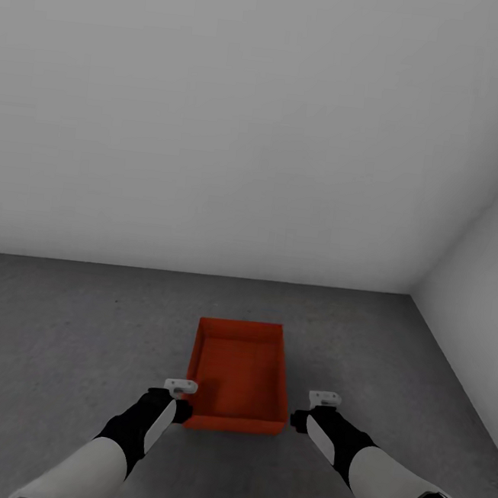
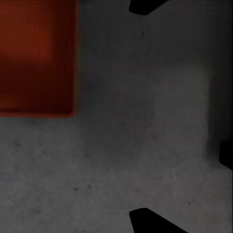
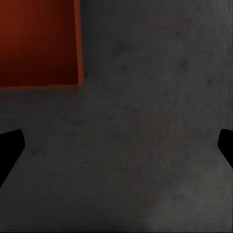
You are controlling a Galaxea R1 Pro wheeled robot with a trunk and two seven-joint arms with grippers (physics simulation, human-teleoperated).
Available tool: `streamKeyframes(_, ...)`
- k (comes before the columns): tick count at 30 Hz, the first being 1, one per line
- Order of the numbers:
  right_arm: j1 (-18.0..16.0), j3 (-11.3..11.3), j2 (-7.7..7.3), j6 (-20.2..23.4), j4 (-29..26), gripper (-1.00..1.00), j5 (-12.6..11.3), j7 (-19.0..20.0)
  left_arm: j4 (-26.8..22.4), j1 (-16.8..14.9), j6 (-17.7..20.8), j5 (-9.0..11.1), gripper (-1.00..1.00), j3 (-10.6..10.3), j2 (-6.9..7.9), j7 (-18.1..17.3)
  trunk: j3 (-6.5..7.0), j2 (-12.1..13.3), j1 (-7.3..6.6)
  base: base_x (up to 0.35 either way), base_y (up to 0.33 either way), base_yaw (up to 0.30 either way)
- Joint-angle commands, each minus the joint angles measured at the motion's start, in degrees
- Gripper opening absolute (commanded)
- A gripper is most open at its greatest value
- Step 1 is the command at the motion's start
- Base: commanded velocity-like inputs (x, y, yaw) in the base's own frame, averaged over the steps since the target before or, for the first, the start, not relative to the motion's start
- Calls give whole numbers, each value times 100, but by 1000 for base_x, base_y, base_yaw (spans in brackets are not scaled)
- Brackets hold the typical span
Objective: Move the two storage containers from the living room to the garage. In the garage, place one container on the floor and stack the other container on top of it (either order is fine).
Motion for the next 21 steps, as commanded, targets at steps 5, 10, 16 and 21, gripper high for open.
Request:
streamKeyframes(5, -3, 36, -1, 27, -11, 100, -39, -38, -7, -1, 20, 60, 100, -45, 5, 48, -4, -2, -4, -342, 0, 0)
streamKeyframes(10, -3, 36, -1, 27, -11, 100, -39, -38, -5, -1, 18, 60, 100, -41, 5, 50, 10, -2, -4, -133, 0, 0)
streamKeyframes(16, -3, 36, -1, 21, -11, 100, -39, -38, -5, -2, 18, 60, 100, -39, 5, 48, 57, -2, -4, -17, 0, 0)
streamKeyframes(21, -3, 35, -1, 19, -11, 100, -39, -38, -5, -1, 18, 60, 100, -39, 5, 48, 100, -2, -4, -2, 0, 0)
